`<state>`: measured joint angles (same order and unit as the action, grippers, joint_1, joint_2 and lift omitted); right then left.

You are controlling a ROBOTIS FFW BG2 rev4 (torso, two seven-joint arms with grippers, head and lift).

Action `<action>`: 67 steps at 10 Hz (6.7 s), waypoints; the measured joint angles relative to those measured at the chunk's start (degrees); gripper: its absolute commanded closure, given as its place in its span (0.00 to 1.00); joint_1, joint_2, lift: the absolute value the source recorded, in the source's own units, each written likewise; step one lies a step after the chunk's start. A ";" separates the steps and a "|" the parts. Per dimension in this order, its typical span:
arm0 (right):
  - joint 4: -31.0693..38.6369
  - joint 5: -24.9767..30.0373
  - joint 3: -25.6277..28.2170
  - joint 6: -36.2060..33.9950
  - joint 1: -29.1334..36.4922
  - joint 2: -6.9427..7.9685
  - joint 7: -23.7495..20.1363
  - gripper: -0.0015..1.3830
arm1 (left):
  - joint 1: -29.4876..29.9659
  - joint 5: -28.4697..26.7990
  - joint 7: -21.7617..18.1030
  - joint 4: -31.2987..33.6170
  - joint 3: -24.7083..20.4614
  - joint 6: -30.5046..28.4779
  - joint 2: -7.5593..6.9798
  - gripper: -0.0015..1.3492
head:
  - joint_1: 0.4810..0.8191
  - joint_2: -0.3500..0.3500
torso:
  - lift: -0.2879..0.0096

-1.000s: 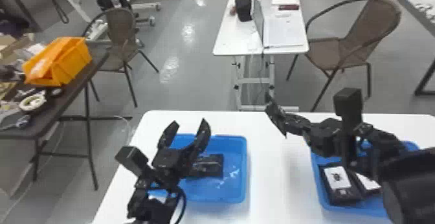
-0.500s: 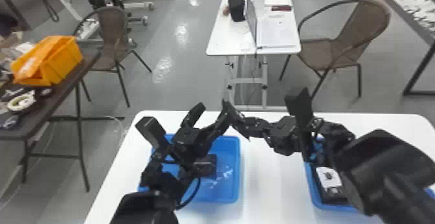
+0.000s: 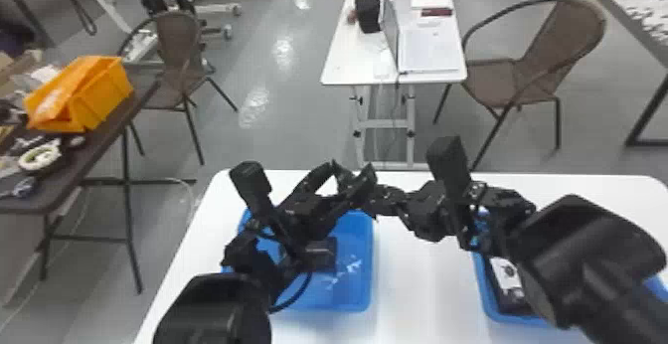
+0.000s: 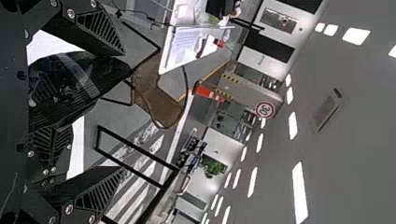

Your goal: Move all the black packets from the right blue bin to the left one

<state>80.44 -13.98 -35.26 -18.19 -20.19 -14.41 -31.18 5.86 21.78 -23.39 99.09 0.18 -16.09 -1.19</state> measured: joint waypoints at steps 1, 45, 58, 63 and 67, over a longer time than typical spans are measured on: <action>-0.10 -0.25 -0.53 0.06 -0.40 -0.12 0.24 0.86 | 0.00 -0.96 0.06 0.63 -0.37 -1.67 0.00 0.12 | 0.63 0.76 | 0.97; -14.59 17.17 43.65 5.74 17.53 2.21 -0.51 0.20 | 11.72 -6.15 2.12 -1.97 -12.48 23.06 1.19 0.08 | 0.63 0.45 | 0.97; -12.57 23.93 38.15 -4.45 15.94 4.12 6.58 0.82 | 12.34 -5.35 2.18 -2.22 -13.82 22.20 1.19 0.08 | 0.63 0.50 | 0.97; 12.58 21.91 37.73 -5.69 26.26 4.11 5.86 0.82 | 12.10 -3.66 2.19 -2.18 -13.16 22.32 1.19 0.08 | 0.63 0.56 | 0.97; 18.63 15.82 22.73 -0.94 17.94 0.31 2.08 0.82 | 10.01 0.59 2.12 -1.73 -9.90 18.08 1.19 0.08 | 0.63 0.72 | 0.97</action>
<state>99.07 1.84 -12.53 -19.14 -2.25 -14.10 -29.10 15.88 22.38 -21.27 97.35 -9.72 1.99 0.00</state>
